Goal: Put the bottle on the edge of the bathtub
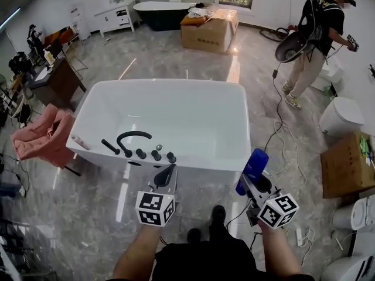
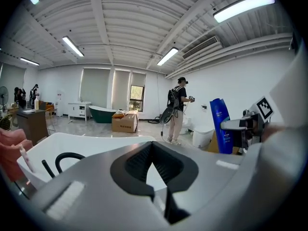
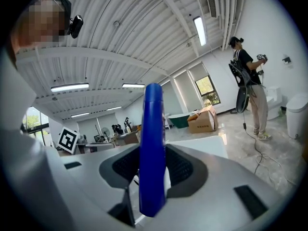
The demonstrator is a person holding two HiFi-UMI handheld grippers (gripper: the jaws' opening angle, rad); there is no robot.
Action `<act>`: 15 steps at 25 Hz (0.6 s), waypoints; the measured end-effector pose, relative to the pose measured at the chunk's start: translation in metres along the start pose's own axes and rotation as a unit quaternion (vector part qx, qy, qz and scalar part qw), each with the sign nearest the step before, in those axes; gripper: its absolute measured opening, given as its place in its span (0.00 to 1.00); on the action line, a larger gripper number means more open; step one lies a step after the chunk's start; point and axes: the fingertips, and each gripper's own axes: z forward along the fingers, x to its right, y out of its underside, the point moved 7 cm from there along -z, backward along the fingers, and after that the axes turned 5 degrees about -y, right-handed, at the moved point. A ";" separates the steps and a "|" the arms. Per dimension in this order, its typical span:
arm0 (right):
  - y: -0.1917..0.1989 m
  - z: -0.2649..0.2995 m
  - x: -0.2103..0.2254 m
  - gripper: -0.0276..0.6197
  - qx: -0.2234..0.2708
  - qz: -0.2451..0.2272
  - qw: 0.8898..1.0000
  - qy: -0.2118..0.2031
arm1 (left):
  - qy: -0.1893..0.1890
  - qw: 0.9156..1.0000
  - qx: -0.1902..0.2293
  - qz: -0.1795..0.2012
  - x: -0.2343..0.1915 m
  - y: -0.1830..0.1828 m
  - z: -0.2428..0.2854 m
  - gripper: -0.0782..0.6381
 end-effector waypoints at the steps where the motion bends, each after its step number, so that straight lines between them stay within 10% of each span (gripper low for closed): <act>1: -0.002 0.005 0.010 0.29 -0.002 -0.001 1.000 -0.005 | -0.005 1.000 -0.003 0.000 0.001 -0.003 0.010 0.12; 15: -0.002 0.068 0.099 0.29 -0.053 0.006 0.998 -0.044 | -0.019 0.999 -0.030 -0.008 0.017 -0.013 0.099 0.12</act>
